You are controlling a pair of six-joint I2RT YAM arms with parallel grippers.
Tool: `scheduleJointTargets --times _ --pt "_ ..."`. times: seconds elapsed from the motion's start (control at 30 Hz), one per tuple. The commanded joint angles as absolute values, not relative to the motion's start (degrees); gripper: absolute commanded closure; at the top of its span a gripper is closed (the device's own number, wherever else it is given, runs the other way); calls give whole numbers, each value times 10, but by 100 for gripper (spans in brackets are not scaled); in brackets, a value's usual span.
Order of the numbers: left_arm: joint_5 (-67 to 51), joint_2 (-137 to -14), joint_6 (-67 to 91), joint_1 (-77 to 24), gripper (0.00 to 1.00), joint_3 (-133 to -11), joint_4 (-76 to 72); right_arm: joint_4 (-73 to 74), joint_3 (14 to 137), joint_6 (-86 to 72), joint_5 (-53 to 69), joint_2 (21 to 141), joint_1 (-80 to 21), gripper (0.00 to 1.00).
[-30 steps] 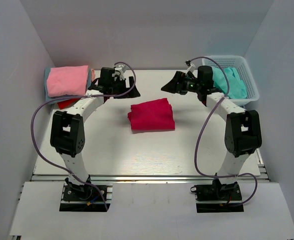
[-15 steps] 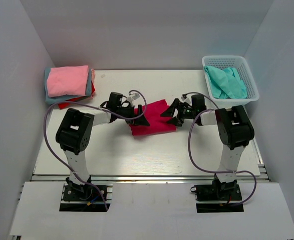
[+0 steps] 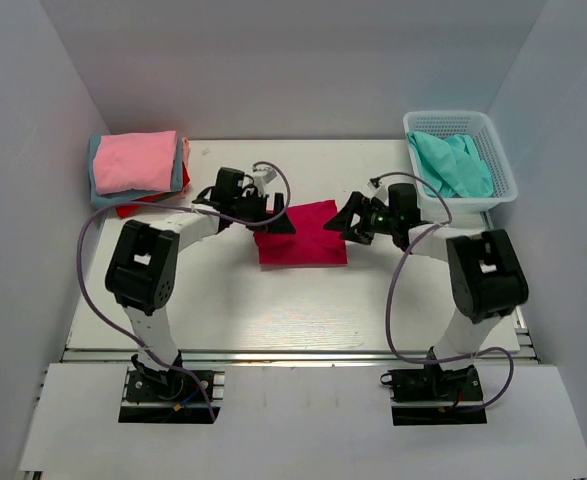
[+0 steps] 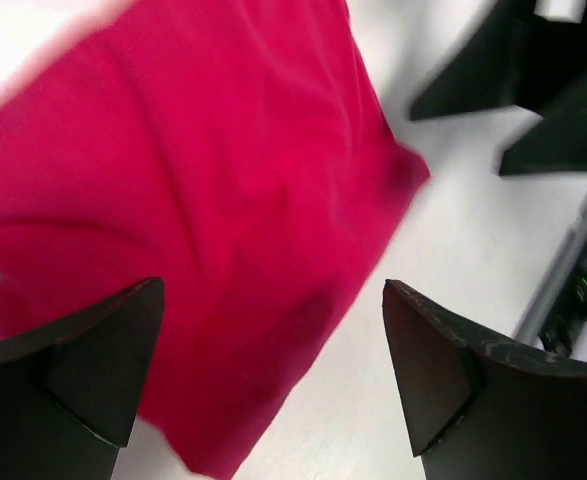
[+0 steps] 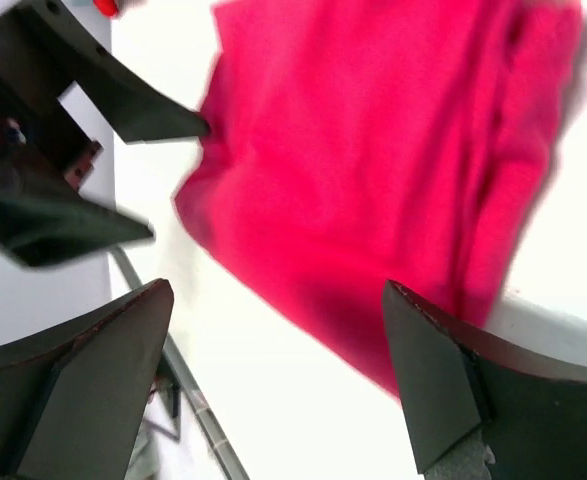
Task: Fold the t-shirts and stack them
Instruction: Smooth out wrinkles on the folded tshirt, then put the neatly folded tshirt into the corner of the board with the left arm
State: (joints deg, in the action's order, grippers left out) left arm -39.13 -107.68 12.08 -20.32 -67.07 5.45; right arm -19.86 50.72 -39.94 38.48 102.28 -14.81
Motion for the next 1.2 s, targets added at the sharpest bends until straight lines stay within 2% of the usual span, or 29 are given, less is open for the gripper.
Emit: scheduleJointTargets --times 0.0,0.17,0.33,0.9,1.03,1.17 --pt "-286 -998 118 -205 0 -714 124 -138 496 -317 330 915 -149 10" --pt "-193 -991 193 -205 0 -714 204 -95 449 -283 231 815 -146 10" --pt "-177 -1008 221 -200 0 -703 211 -61 409 -275 185 763 -145 10" --pt "-191 -1168 233 -235 0 -791 265 -49 398 -260 171 768 -143 10" --pt "-185 -1191 228 -249 13 -813 280 -48 397 -262 174 778 -142 10" --pt "-108 -1203 228 -264 38 -825 303 -48 398 -260 169 779 -143 10"
